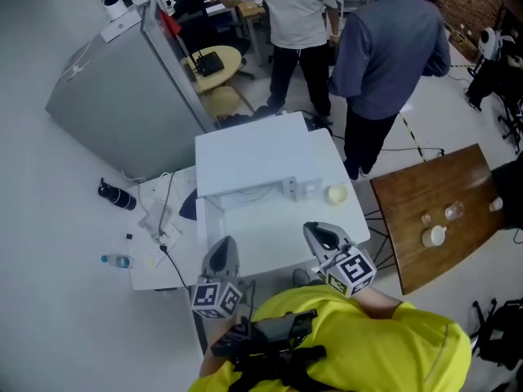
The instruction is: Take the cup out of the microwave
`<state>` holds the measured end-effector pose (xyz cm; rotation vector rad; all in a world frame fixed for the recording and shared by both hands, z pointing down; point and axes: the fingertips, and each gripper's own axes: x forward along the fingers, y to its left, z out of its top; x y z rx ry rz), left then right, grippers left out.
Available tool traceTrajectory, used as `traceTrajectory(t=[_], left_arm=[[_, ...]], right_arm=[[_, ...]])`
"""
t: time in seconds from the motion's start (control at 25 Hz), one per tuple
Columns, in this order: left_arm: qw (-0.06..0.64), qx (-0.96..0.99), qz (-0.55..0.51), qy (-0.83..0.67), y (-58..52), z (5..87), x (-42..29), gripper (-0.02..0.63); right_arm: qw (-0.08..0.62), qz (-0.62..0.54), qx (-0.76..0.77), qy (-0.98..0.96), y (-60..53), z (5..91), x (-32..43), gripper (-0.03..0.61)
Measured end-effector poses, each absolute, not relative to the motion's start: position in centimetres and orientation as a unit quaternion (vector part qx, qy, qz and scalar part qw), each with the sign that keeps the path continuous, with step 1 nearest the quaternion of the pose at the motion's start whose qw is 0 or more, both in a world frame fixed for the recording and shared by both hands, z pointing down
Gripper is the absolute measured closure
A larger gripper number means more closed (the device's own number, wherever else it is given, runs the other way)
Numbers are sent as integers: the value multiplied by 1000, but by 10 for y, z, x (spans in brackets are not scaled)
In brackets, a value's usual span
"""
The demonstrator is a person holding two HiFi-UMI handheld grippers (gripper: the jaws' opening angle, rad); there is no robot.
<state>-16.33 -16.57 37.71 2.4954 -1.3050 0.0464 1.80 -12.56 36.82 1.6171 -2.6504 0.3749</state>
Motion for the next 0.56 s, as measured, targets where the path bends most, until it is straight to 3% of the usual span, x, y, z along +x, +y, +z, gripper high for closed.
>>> traceTrajectory(t=[0.56], left_arm=[[158, 879, 25, -450, -149, 367, -175, 621]], right_arm=[[22, 127, 527, -840, -108, 365, 11, 577]])
